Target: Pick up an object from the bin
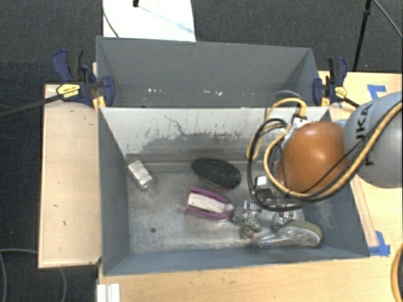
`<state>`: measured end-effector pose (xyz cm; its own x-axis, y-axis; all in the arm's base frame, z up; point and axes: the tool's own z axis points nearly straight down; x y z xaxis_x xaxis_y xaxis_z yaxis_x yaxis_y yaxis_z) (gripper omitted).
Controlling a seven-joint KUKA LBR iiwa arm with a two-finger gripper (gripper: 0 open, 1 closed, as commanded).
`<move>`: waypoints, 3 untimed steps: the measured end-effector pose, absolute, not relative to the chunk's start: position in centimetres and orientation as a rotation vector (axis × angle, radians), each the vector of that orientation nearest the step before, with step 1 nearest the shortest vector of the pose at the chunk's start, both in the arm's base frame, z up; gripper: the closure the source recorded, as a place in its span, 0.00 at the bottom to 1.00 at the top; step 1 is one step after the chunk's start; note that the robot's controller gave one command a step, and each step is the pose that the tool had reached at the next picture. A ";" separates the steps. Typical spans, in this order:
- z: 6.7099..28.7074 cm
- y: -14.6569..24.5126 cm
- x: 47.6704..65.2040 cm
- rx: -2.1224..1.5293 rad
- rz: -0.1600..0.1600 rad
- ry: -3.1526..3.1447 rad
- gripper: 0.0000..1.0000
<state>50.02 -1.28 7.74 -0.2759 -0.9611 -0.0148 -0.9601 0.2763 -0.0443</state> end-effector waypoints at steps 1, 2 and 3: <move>7.6 -0.1 49.0 -2.167 -0.037 2.235 0.00; 7.4 0.1 48.3 -2.169 -0.015 2.250 1.00; 17.2 0.2 48.6 -2.172 -0.008 2.260 1.00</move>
Offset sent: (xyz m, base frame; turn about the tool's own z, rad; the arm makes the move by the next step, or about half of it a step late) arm -0.0223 0.0131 -0.0074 -0.2440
